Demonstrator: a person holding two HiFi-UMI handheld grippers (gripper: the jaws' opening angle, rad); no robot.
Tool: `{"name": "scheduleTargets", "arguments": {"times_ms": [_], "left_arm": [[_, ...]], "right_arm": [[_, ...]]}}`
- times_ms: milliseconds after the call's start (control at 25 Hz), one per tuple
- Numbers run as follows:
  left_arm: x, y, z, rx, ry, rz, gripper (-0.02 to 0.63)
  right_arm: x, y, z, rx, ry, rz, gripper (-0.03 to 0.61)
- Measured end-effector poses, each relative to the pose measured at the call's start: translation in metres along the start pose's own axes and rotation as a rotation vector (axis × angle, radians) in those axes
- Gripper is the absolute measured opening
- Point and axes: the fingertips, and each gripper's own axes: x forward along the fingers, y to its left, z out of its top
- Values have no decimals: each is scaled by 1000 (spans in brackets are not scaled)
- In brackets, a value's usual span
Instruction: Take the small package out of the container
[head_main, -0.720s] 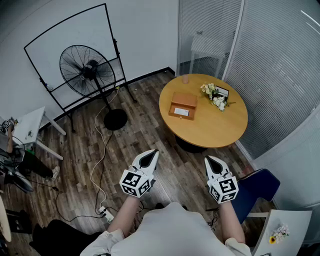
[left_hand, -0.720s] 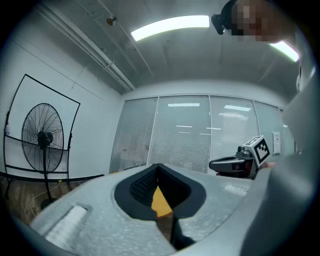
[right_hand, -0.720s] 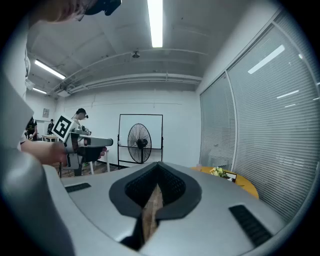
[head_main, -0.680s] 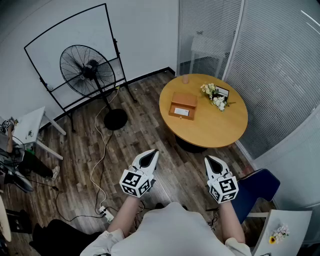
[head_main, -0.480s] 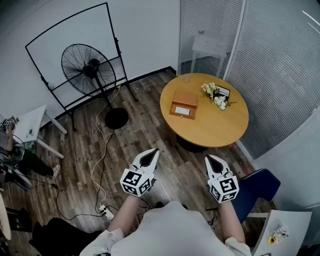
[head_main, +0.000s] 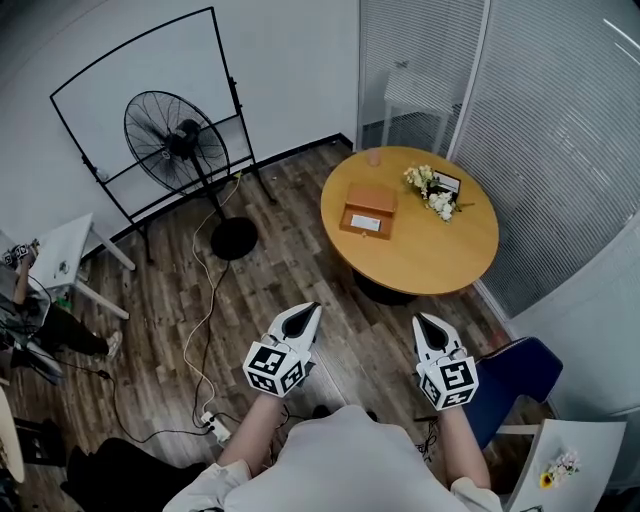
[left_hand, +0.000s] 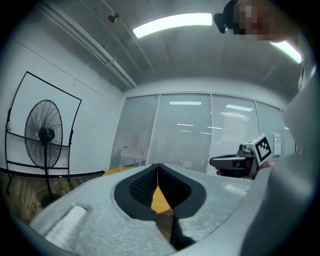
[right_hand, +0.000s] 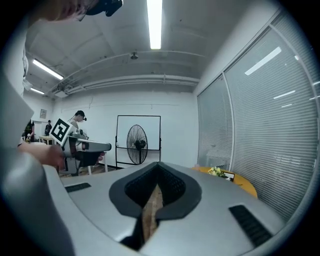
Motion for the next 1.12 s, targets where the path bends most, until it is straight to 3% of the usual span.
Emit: {"name": "scheduleTargets", "arguments": {"times_ms": [440,640,1120], "left_arm": [[-7,6,-11,4,35,-25,20],[-11,17,-23,-15,54,-35,20],[-29,38,-43,-26,104,-68,20]], "right_arm": [[-1,6,-7,72,3,-15,6],[4,10,-14,114,18,-28,73],[7,32,-22,133,35,-76,84]]}}
